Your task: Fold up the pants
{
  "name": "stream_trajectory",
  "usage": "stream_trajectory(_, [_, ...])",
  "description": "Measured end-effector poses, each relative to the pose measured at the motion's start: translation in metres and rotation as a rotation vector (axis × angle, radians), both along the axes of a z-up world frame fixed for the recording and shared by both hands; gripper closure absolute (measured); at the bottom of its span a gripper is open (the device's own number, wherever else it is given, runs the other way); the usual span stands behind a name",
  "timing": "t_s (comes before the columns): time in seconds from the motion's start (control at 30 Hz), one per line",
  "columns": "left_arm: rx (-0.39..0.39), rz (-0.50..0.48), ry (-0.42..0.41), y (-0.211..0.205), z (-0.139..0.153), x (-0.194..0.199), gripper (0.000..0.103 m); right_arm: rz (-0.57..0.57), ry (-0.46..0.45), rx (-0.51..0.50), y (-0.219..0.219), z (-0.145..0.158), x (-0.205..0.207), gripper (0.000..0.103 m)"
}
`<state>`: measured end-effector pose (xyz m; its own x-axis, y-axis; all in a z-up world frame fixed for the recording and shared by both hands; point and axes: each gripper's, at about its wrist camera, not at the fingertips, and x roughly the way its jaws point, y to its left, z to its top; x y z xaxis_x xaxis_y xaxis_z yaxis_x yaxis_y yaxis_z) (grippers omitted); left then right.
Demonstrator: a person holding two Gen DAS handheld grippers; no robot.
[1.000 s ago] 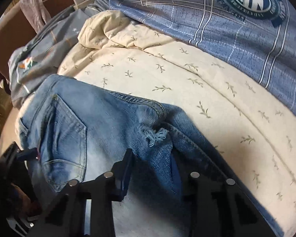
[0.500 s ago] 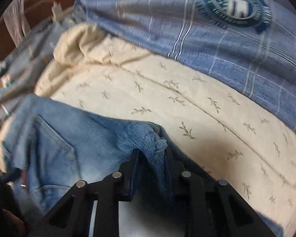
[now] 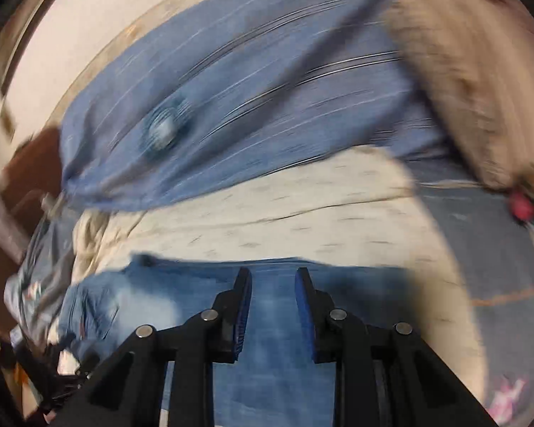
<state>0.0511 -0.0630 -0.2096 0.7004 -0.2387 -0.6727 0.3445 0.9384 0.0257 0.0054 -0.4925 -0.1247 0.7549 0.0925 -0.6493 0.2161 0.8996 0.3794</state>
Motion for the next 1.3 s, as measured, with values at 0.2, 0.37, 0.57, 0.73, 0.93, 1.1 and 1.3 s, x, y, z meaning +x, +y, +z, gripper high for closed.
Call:
stream_trajectory(0.2, [-0.005, 0.020, 0.009, -0.001, -0.003, 0.005, 0.000, -0.026, 0.075, 0.098, -0.033, -0.020, 0.009, 0.075])
stream_trajectory(0.37, [0.004, 0.024, 0.019, -0.001, -0.006, 0.008, 0.000, 0.002, 0.161, 0.107, -0.027, -0.063, 0.040, 0.075])
stream_trajectory(0.57, [0.008, 0.021, 0.024, -0.001, -0.007, 0.009, 0.000, 0.208, 0.069, -0.108, 0.049, -0.056, 0.049, 0.073])
stream_trajectory(0.73, [0.011, 0.017, 0.026, -0.001, -0.007, 0.009, 0.000, 0.147, 0.016, -0.403, 0.061, -0.035, 0.049, 0.074])
stream_trajectory(0.93, [-0.007, 0.026, 0.032, 0.001, -0.007, 0.010, 0.000, -0.078, 0.031, -0.003, -0.035, -0.034, 0.023, 0.073])
stream_trajectory(1.1, [-0.017, 0.025, 0.027, 0.000, -0.005, 0.010, 0.000, -0.021, 0.113, -0.054, -0.023, -0.046, 0.032, 0.033])
stream_trajectory(1.3, [-0.042, 0.030, -0.021, 0.006, 0.003, 0.005, 0.000, -0.012, 0.201, -0.073, -0.016, -0.077, 0.051, 0.038])
